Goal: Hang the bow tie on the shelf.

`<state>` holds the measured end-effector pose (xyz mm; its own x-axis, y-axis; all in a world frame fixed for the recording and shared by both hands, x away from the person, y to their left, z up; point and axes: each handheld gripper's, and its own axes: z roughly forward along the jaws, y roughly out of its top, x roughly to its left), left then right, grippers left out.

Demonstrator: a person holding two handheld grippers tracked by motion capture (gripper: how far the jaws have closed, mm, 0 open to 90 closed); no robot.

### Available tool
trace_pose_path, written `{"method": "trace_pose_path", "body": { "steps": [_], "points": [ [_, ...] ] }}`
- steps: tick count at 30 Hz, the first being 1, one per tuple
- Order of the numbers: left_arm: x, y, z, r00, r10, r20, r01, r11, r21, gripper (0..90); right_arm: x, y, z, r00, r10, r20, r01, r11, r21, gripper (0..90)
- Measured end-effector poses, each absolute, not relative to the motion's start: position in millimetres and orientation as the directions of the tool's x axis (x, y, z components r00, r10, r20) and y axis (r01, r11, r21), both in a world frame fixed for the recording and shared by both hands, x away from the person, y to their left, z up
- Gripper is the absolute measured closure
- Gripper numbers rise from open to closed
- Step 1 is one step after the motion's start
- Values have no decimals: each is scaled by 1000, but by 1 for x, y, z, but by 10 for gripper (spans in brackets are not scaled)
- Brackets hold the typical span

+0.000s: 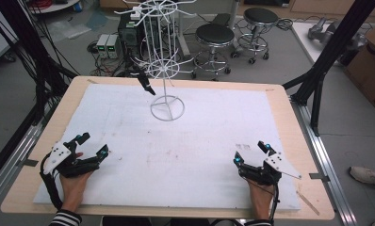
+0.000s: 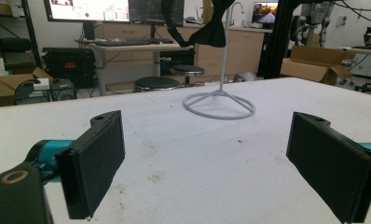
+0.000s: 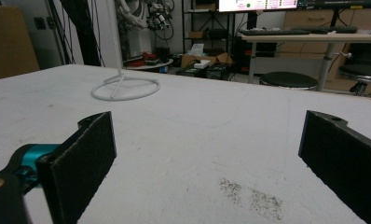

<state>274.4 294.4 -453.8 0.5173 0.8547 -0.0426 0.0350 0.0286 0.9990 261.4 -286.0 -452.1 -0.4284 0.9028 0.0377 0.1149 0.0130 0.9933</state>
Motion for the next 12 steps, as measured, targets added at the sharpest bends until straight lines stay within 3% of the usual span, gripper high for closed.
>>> {"method": "trace_pose_path", "body": {
  "steps": [12],
  "points": [
    [274, 294, -454, 514, 857, -35, 30, 23, 999, 118, 261, -286, -452, -430, 902, 34, 110, 15, 994, 29]
  ]
}}
